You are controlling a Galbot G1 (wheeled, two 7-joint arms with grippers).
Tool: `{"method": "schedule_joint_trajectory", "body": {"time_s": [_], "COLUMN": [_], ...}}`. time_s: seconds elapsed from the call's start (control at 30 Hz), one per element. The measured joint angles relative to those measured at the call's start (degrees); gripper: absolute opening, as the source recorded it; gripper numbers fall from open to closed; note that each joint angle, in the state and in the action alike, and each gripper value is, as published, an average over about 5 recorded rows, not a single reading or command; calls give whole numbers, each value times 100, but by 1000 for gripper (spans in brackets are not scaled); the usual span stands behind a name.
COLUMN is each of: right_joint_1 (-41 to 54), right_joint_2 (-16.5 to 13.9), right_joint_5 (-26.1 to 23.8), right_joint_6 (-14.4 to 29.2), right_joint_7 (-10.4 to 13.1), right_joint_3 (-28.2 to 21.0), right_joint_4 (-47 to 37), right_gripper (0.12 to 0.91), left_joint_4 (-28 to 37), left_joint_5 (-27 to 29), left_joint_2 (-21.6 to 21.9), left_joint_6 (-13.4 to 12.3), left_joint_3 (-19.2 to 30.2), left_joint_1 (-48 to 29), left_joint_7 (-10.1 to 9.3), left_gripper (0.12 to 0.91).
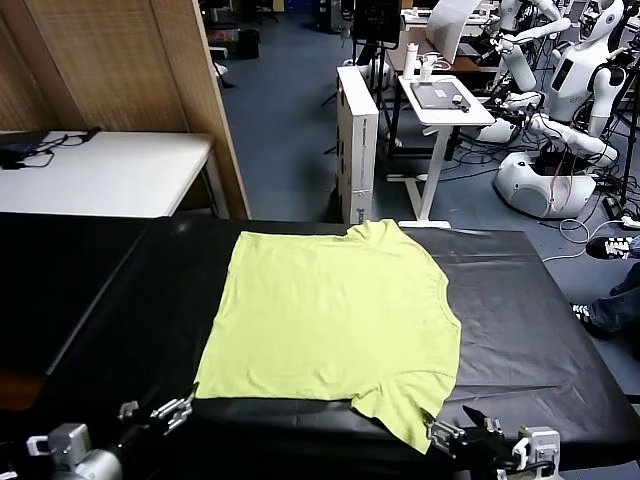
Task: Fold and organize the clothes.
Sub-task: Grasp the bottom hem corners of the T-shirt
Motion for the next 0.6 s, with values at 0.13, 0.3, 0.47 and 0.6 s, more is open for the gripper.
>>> {"method": "schedule_joint_trajectory", "body": {"time_s": [0.13,0.3,0.47,0.6], "right_joint_1": [19,15,36,40], "right_joint_2": [25,57,73,81], "right_joint_5": [-49,-70,-70,-70], "right_joint_6": [-10,-20,-21,-23], "right_joint_7": [-1,-1,-4,-7], "right_joint_3": [-84,-160,-198,-224], "right_joint_4": [-45,-109,-186,-231], "right_gripper": [907,907,907,898], "left_joint_4": [41,111,180,204], "left_joint_5": [41,77,101,124], "left_joint_2": [-49,-110,-143,-166], "left_joint_6": [-7,-10,-18,-26], "left_joint_3": [38,98,126,145], "left_joint_1": [-38,-96,-117,-114], "left_joint_7": [-13,-31,-35,-35], "left_gripper": [907,907,903,877]}}
